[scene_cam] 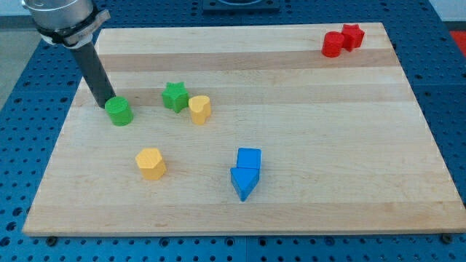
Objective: Push the green circle closer to the green star
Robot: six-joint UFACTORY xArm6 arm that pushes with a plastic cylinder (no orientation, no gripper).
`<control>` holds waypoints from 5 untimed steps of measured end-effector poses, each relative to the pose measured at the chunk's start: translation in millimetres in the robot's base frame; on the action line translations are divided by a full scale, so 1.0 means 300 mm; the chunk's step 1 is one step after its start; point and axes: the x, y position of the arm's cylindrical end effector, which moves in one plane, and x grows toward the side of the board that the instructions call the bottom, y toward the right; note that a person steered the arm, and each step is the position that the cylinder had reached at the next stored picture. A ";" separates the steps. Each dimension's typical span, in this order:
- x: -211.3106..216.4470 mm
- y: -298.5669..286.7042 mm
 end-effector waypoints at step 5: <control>0.176 0.058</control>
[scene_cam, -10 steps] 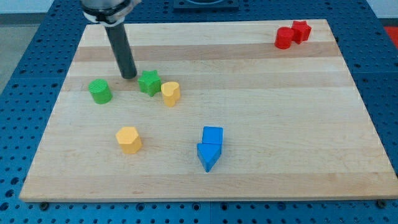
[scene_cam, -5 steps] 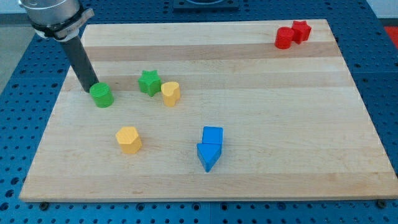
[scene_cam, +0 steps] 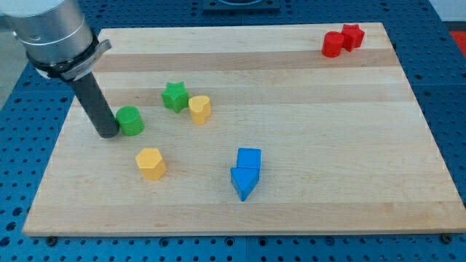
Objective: Push the green circle closer to the green star
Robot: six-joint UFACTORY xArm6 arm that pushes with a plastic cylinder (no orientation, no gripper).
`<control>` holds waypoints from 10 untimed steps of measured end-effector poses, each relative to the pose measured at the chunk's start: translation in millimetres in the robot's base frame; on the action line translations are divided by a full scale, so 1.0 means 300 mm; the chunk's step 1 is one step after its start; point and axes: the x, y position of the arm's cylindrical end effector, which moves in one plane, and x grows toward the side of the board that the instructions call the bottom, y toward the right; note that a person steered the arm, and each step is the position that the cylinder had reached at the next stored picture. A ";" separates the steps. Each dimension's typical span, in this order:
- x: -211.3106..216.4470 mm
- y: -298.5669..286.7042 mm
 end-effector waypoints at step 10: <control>-0.098 0.149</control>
